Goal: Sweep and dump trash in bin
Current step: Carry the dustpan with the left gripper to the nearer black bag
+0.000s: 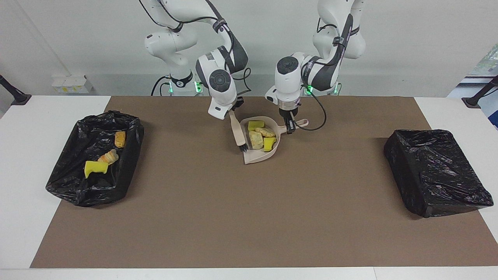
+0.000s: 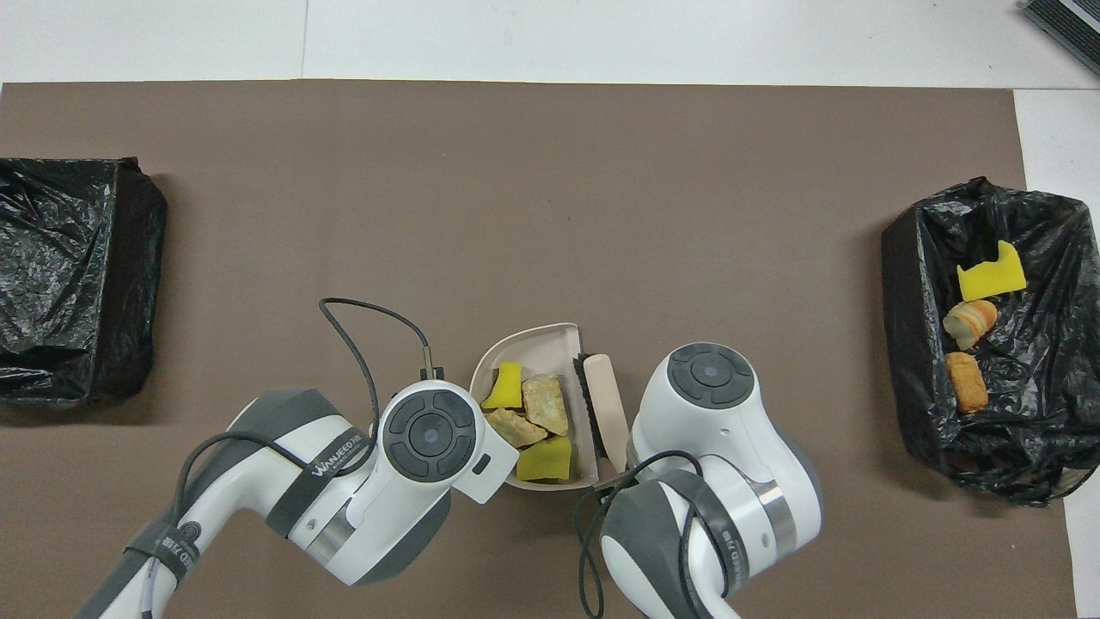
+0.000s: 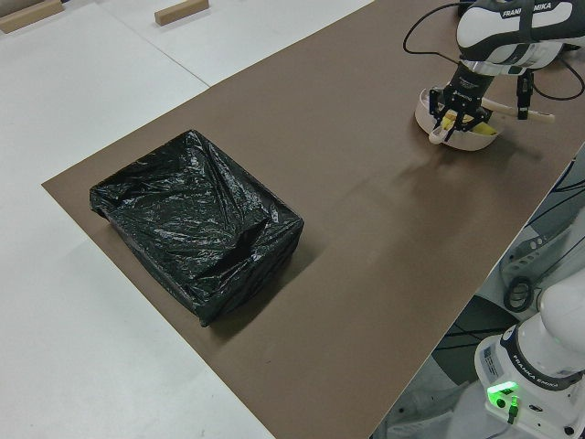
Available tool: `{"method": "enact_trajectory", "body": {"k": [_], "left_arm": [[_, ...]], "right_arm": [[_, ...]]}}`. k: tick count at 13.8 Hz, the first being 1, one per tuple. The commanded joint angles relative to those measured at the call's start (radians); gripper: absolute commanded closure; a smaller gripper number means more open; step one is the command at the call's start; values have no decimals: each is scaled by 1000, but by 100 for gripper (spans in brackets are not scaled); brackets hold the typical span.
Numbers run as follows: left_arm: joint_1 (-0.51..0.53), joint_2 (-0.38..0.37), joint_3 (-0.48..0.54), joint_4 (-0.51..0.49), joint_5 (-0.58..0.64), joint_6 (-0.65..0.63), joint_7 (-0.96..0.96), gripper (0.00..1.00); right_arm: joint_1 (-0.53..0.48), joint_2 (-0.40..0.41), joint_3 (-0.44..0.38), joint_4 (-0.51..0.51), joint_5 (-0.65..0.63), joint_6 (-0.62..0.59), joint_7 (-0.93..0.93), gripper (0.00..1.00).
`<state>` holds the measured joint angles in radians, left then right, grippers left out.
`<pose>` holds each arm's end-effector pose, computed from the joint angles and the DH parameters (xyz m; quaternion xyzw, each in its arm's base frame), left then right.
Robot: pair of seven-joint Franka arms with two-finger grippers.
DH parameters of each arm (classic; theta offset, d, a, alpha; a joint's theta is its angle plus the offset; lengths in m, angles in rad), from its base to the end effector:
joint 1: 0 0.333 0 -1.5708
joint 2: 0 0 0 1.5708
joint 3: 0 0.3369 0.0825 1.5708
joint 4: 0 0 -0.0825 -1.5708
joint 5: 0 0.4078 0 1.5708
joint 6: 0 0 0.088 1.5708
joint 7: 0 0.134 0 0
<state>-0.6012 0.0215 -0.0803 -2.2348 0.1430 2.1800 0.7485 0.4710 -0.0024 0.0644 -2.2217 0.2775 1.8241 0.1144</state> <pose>0.4213 -0.3308 0.3339 -0.7244 0.6860 0.0398 0.0548 0.4052 0.2747 0.3353 -0.9623 -0.1440 0.2240 0.0558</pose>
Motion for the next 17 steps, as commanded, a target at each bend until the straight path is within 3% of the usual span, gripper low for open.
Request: {"method": "enact_trajectory", "body": {"k": [1, 6, 10, 13, 17], "left_arm": [[32, -5, -4, 0, 0, 37, 51, 100], [115, -66, 5, 81, -2, 5, 181, 100], [268, -89, 7, 177, -6, -115, 348, 100], [389, -101, 7, 240, -8, -198, 490, 100], [578, -109, 10, 302, -9, -209, 682, 100]], "right_arm": [[-26, -68, 2, -7, -12, -32, 20, 100], [-63, -100, 2, -7, -58, -32, 186, 100], [-49, -111, 11, -15, -57, -32, 203, 100], [62, -79, 14, -15, -38, -19, 336, 100], [199, 5, 15, 8, 57, 0, 485, 100]]}}
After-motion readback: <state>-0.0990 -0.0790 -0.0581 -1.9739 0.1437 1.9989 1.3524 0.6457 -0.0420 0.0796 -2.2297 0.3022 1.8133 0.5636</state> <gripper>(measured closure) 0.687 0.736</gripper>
